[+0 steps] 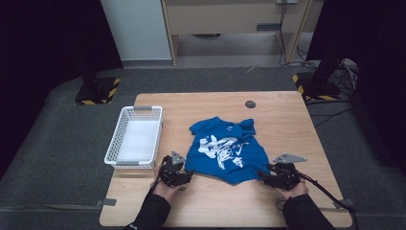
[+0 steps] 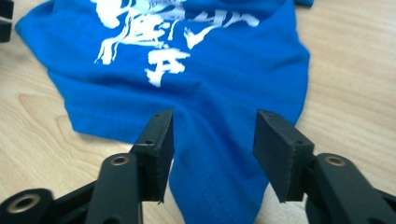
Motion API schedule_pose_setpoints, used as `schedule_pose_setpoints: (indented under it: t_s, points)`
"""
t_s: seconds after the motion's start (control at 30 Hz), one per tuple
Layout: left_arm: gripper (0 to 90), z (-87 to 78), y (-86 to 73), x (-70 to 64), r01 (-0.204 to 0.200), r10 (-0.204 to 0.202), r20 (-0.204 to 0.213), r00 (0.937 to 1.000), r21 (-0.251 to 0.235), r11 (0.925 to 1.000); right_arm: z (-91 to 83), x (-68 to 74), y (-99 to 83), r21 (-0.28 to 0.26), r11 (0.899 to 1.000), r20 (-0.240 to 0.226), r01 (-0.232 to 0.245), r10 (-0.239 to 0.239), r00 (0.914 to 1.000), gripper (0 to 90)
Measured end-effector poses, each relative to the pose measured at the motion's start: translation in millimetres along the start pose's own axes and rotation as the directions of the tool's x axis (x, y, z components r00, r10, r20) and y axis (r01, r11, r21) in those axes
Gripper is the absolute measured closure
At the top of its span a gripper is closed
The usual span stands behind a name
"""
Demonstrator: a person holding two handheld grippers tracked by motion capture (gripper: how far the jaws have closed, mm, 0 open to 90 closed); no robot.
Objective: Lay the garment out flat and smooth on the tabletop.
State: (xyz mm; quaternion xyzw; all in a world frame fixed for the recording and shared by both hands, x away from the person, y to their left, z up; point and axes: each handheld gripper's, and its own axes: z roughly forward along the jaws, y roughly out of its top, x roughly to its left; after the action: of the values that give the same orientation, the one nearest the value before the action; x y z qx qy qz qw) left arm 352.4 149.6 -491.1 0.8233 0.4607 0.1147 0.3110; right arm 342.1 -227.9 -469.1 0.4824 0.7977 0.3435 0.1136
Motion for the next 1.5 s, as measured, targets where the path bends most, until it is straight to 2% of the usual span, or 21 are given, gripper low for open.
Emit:
schedule_pose_setpoints:
  t_s: [0.37,0.47,0.6,0.7,0.83,0.93,1.03,1.13,1.27,1.4,1.5]
  points:
    - [54.1,11.9,-0.7,-0.6,-0.024,0.024,-0.009,0.9997,0.029,0.9993,9.8,-1.4,-3.9,0.068,0.997,-0.015,0.029,-0.028,0.9995,60.5]
    - [59.2,11.6,-0.7,-2.0,-0.025,0.025,-0.01,0.9996,0.027,0.9993,11.5,-1.9,-4.9,0.085,0.996,-0.017,0.03,-0.029,0.9994,62.3]
    - [73.8,11.2,-0.2,-4.9,-0.033,0.033,-0.01,0.9994,0.03,0.999,13.0,-1.2,-6.3,0.106,0.994,-0.017,0.041,-0.039,0.9991,64.6]
    - [81.0,11.6,0.2,-7.8,-0.044,0.045,-0.011,0.9989,0.029,0.9986,14.8,-0.4,-8.1,0.131,0.99,-0.019,0.057,-0.055,0.9983,66.4]
    - [83.3,12.1,0.5,-9.2,-0.049,0.05,-0.013,0.9987,0.028,0.9984,15.4,-0.2,-8.7,0.139,0.988,-0.023,0.066,-0.064,0.9977,68.3]
    - [84.0,9.7,1.9,-8.3,-0.032,0.032,0.0,0.9995,0.026,0.9992,14.9,-0.4,-8.7,0.144,0.987,-0.025,0.072,-0.07,0.9973,69.2]
    - [84.5,-0.8,5.3,-6.7,0.001,-0.001,0.023,0.9997,-0.017,0.9999,13.6,0.2,-9.3,0.151,0.985,-0.023,0.084,-0.082,0.9964,69.5]
    - [84.7,-13.2,7.1,-6.3,0.039,-0.035,0.054,0.9979,-0.059,0.9975,12.5,-0.2,-9.3,0.161,0.982,-0.026,0.097,-0.094,0.9952,69.4]
    - [85.0,-28.1,12.4,-10.2,0.05,-0.042,0.076,0.9962,-0.116,0.992,11.4,-0.4,-9.3,0.17,0.979,-0.041,0.116,-0.11,0.9931,68.4]
    - [85.2,-36.1,20.0,-10.3,0.059,-0.046,0.084,0.9954,-0.157,0.9859,8.5,0.6,-11.3,0.179,0.972,-0.045,0.152,-0.146,0.9882,67.0]
    - [85.2,-37.6,28.4,-7.2,0.066,-0.052,0.08,0.9954,-0.181,0.9812,5.2,-0.8,-14.3,0.176,0.973,-0.061,0.15,-0.141,0.9881,66.3]
